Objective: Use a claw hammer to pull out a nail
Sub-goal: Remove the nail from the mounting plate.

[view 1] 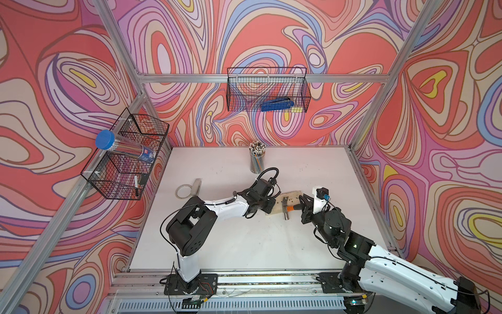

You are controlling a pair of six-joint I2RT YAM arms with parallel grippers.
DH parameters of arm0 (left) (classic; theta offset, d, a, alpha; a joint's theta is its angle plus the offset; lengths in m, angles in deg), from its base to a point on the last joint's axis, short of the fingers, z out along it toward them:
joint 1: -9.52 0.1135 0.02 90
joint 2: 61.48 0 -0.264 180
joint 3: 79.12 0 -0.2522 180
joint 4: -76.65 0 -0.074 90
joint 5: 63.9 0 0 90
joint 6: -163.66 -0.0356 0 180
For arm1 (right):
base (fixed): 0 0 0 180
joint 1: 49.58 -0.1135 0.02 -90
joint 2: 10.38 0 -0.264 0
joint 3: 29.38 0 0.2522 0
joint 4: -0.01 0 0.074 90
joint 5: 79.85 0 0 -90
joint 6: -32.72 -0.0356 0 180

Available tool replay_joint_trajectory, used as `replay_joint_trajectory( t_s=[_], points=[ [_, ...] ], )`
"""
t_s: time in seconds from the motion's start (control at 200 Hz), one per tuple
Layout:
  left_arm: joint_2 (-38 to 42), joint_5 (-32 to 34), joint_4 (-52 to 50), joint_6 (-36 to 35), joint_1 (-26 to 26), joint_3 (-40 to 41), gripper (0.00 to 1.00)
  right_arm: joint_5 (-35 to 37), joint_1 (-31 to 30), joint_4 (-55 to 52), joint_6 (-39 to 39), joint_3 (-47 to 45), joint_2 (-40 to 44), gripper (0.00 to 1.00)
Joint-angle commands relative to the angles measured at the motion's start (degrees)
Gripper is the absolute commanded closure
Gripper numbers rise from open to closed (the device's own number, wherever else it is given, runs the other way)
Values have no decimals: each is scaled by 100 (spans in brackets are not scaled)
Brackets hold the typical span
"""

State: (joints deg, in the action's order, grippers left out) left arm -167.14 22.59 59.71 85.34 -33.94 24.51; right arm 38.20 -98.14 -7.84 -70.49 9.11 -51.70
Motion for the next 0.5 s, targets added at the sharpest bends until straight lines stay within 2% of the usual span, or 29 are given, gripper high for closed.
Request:
replay_joint_trajectory(
  t_s=[0.0, 0.13, 0.285, 0.491],
  points=[
    [-819, 148, -1796, 203, 24, 522, 55, -145, -88, -482, -207, -214, 64, 100],
    [-841, 131, -1811, 203, 15, 522, 55, -434, -134, -617, 55, 214, -274, 100],
    [-879, 114, -1835, 255, 14, 504, 55, -330, -540, -591, 154, 304, -697, 100],
    [-904, 122, -1879, 264, 13, 490, 55, 336, -1170, -869, 16, 249, -917, 100]
  ],
)
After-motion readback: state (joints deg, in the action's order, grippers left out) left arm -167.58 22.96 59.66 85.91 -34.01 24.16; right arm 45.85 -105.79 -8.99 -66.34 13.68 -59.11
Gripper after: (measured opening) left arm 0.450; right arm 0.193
